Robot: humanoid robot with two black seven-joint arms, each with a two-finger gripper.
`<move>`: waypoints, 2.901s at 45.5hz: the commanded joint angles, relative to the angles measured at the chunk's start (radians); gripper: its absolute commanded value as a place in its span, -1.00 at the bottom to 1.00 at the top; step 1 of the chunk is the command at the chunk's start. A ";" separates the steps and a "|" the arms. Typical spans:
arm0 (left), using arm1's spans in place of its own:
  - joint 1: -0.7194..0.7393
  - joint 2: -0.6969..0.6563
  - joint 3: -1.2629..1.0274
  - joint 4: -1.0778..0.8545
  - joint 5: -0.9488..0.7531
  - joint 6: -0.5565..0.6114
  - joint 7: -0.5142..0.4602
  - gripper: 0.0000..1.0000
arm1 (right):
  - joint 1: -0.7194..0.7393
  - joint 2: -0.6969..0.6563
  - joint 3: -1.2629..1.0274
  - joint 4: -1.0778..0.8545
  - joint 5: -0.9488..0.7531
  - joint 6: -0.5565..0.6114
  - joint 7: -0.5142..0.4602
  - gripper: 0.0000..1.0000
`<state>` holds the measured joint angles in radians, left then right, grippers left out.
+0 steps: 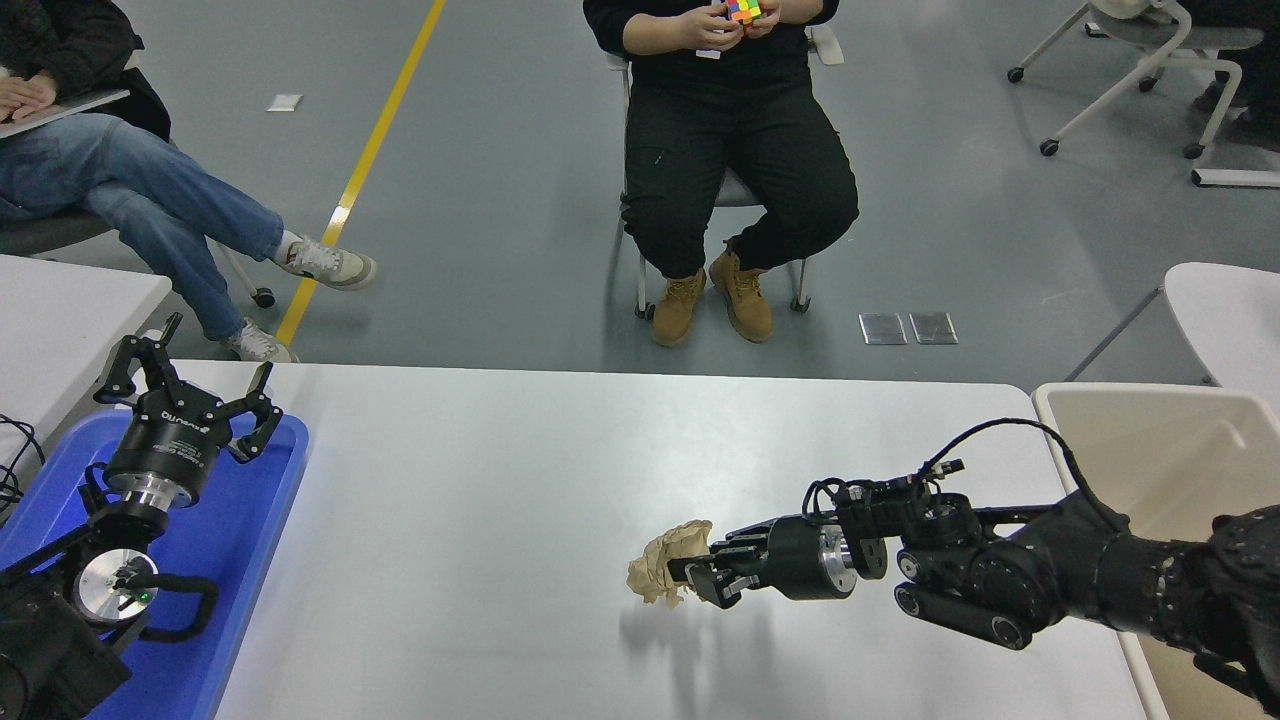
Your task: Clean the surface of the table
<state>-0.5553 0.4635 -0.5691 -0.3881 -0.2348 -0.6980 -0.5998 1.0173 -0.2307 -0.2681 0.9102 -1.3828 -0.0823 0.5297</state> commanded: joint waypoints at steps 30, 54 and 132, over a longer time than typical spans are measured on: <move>0.000 0.000 0.000 0.000 0.000 0.000 0.000 1.00 | 0.216 -0.295 0.319 0.297 0.353 0.131 0.049 -1.00; 0.000 0.000 0.000 0.000 0.000 0.000 0.000 1.00 | 0.218 -0.369 0.365 -0.025 0.479 0.179 0.049 -1.00; 0.000 0.000 0.000 0.000 0.000 0.000 0.000 1.00 | -0.011 -0.487 0.444 -0.887 0.970 0.291 -0.418 -1.00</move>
<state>-0.5553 0.4634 -0.5691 -0.3881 -0.2347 -0.6980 -0.5998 1.0525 -0.7097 0.1045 0.0468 -0.4532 0.2137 0.2407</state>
